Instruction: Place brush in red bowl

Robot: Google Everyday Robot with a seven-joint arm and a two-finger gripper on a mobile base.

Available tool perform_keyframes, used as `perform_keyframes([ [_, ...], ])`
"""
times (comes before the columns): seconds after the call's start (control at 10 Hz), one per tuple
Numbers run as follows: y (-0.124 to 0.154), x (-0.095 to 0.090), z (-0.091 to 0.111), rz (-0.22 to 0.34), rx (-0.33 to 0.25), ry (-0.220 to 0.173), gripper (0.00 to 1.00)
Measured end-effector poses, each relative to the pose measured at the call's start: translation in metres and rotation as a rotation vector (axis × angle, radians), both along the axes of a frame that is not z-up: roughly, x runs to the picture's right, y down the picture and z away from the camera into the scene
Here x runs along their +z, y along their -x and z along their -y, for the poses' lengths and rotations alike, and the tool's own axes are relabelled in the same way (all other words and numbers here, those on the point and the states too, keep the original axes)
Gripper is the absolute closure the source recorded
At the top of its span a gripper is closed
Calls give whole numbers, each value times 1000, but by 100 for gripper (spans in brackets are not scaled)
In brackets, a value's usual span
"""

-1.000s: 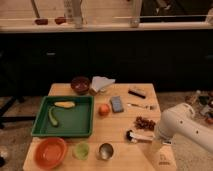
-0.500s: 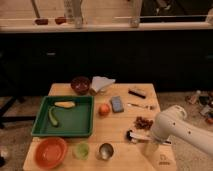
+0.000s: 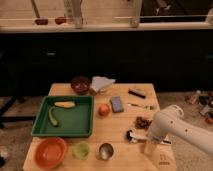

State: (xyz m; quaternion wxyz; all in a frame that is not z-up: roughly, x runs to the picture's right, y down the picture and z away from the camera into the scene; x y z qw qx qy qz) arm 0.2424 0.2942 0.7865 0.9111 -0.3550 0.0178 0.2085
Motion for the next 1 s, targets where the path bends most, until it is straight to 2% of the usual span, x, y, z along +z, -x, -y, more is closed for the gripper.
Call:
perform_keyframes([
  [0.2, -3, 7, -4, 4, 10, 15, 20],
  [0.3, -3, 8, -5, 8, 12, 20, 25],
  [0.6, -4, 9, -5, 13, 13, 13, 51],
  [0.7, -4, 8, -4, 13, 12, 16, 67],
  [1.0, -5, 6, -1, 10, 15, 16, 95],
])
